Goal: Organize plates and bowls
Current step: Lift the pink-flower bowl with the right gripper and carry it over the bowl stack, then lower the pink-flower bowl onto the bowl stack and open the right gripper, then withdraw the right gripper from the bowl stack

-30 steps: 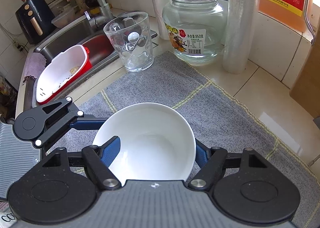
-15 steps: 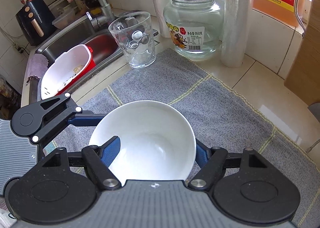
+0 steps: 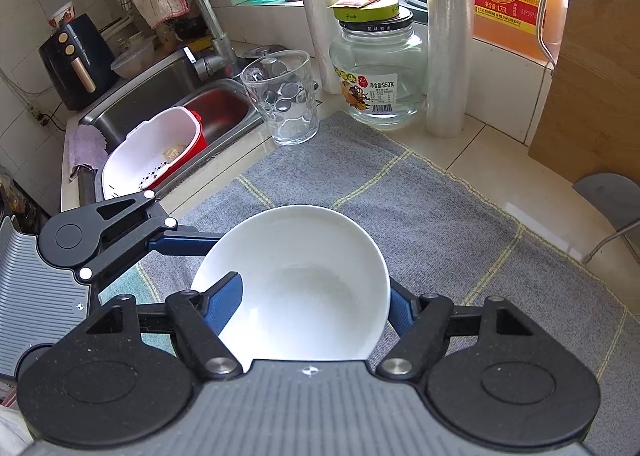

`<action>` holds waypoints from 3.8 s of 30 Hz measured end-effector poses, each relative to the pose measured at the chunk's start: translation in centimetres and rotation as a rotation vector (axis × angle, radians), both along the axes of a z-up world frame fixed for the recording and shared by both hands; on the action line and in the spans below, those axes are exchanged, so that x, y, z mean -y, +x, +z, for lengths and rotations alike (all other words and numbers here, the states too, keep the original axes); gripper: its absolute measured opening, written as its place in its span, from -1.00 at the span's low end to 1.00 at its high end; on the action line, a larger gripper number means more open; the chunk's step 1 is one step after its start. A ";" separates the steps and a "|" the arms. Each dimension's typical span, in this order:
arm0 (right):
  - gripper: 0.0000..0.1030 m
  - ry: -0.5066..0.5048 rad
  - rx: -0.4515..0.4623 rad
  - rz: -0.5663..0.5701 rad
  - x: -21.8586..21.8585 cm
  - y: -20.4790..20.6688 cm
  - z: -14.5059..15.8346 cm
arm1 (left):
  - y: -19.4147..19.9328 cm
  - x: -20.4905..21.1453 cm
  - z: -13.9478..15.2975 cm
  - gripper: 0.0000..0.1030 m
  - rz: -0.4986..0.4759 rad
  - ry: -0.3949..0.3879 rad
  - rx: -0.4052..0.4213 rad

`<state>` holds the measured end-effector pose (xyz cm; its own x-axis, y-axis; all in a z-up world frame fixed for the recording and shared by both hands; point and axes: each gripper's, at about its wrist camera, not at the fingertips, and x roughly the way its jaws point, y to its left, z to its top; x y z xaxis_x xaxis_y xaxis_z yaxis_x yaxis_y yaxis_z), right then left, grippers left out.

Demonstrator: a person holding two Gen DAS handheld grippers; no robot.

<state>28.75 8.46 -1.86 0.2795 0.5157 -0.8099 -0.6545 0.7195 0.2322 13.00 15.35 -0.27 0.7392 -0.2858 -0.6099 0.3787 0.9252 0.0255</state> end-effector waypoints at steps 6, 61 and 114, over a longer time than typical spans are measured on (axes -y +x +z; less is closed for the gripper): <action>0.54 0.021 -0.002 -0.037 1.6 -1.8 1.0 | -1.6 1.2 1.3 0.79 -0.037 0.013 0.002; 0.54 -0.019 0.009 -0.374 15.6 -13.6 1.6 | -5.7 13.2 0.5 0.79 -0.404 0.003 -0.061; 1.00 -0.271 0.296 -0.252 14.0 -20.0 3.9 | -5.8 8.8 0.6 0.94 -0.506 -0.043 -0.052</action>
